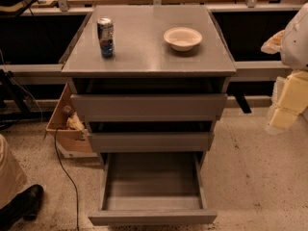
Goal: Place redbull can into bottom drawer
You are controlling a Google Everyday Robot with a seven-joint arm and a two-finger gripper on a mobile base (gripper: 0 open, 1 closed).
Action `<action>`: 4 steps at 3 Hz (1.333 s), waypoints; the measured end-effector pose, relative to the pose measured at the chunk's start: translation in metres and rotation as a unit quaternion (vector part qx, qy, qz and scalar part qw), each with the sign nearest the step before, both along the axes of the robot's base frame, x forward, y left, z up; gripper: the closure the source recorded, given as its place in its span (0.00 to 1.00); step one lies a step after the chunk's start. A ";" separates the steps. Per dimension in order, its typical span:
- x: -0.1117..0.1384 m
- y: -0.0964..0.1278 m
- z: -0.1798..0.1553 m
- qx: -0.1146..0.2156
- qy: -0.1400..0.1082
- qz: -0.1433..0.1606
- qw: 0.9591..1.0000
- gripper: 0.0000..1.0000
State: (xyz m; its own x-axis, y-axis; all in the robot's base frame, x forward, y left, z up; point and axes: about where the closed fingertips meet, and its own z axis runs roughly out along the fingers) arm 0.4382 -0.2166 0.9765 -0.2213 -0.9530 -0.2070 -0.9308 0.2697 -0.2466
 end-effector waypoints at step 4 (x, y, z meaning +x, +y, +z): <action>0.117 0.083 -0.060 0.064 -0.025 0.067 0.995 0.00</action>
Offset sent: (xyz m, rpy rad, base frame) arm 0.0592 0.0470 -0.0521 0.0687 0.0257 0.0702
